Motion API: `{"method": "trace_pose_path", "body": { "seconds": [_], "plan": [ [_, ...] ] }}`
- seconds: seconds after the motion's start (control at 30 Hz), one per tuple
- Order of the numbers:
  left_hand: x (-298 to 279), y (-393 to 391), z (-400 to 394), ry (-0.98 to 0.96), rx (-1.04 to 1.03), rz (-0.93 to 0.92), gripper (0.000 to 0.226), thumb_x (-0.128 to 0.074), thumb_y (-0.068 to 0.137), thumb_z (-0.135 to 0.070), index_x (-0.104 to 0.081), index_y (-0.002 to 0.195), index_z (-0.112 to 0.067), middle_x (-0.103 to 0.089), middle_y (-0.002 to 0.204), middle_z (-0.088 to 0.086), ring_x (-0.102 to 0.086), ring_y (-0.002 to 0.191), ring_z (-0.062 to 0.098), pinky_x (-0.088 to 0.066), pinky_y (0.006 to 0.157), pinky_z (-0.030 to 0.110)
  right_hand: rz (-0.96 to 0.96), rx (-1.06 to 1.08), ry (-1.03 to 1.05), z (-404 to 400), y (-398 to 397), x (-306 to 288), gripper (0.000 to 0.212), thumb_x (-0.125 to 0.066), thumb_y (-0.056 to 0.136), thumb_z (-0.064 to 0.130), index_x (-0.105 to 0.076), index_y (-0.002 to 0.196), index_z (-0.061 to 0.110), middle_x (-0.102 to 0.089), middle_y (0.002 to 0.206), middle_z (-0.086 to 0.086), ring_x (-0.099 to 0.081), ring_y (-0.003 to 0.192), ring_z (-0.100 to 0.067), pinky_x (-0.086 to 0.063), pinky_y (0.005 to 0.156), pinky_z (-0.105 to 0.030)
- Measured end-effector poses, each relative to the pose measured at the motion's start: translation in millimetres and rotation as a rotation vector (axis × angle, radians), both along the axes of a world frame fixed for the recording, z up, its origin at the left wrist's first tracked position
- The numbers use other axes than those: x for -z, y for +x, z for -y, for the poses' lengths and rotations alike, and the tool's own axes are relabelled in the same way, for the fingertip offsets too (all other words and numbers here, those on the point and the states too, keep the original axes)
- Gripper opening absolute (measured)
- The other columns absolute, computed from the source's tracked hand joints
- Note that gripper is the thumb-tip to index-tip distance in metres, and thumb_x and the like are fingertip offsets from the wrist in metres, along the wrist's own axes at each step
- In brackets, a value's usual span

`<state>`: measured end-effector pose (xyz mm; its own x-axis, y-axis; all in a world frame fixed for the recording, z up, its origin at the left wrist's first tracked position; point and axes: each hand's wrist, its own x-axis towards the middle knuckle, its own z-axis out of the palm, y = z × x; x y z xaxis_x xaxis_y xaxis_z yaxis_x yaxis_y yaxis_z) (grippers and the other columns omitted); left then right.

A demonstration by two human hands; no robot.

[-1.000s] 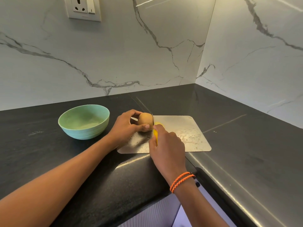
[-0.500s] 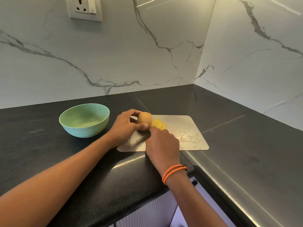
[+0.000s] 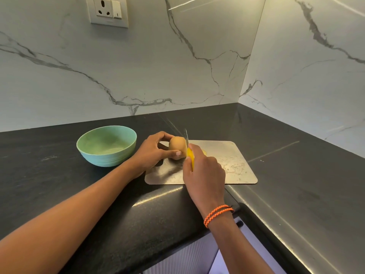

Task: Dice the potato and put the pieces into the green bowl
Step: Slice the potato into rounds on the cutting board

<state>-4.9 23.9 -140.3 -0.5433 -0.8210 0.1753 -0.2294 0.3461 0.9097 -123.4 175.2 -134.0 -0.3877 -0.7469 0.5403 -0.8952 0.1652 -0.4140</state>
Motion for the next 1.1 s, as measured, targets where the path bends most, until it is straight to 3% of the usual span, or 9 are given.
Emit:
{"method": "trace_pose_path", "body": {
  "seconds": [0.13,0.37,0.6,0.8,1.1],
  "plan": [
    [-1,-1,-2,-0.015,-0.012,0.018,0.051,-0.093,0.079,-0.033,-0.067,0.123,-0.03,-0.07,0.12,-0.013,-0.071,0.095,0.007,-0.055,0.066,0.033,-0.021,-0.001,0.0,-1,2,0,0.043,-0.047,0.106,0.035,-0.048,0.148,0.028,-0.072,0.095,0.0,-0.066,0.085,-0.018,-0.039,0.064,-0.028],
    [-2,-3,-3,-0.02,-0.023,0.035,0.051,-0.091,0.08,-0.032,-0.067,0.124,-0.028,-0.072,0.116,-0.008,-0.071,0.097,0.013,-0.054,0.067,0.033,-0.008,-0.029,0.033,-3,1,1,0.043,-0.049,0.105,0.036,-0.048,0.147,0.027,-0.072,0.1,-0.001,-0.067,0.087,-0.018,-0.043,0.066,-0.026],
    [-1,-2,-2,-0.002,-0.013,0.023,0.051,-0.092,0.079,-0.033,-0.067,0.123,-0.028,-0.07,0.116,-0.007,-0.069,0.102,0.012,-0.052,0.06,0.031,-0.031,-0.049,0.079,-8,0,0,0.039,-0.051,0.105,0.035,-0.049,0.144,0.029,-0.072,0.102,0.0,-0.066,0.087,-0.017,-0.034,0.064,-0.024],
    [-2,-3,-1,0.0,-0.013,0.037,0.049,-0.091,0.081,-0.034,-0.066,0.123,-0.029,-0.069,0.118,-0.008,-0.068,0.104,0.012,-0.055,0.068,0.036,-0.031,-0.046,0.15,5,0,-1,0.036,-0.049,0.106,0.034,-0.048,0.141,0.027,-0.07,0.106,0.0,-0.066,0.091,-0.019,-0.052,0.072,-0.03],
    [0,-3,1,0.008,0.002,0.021,0.047,-0.091,0.081,-0.029,-0.068,0.122,-0.029,-0.072,0.113,-0.004,-0.069,0.091,0.011,-0.048,0.054,0.027,-0.045,-0.038,0.241,-3,3,0,0.028,-0.052,0.105,0.032,-0.059,0.132,0.026,-0.069,0.11,-0.002,-0.066,0.095,-0.022,-0.049,0.075,-0.031]
  ]
}}
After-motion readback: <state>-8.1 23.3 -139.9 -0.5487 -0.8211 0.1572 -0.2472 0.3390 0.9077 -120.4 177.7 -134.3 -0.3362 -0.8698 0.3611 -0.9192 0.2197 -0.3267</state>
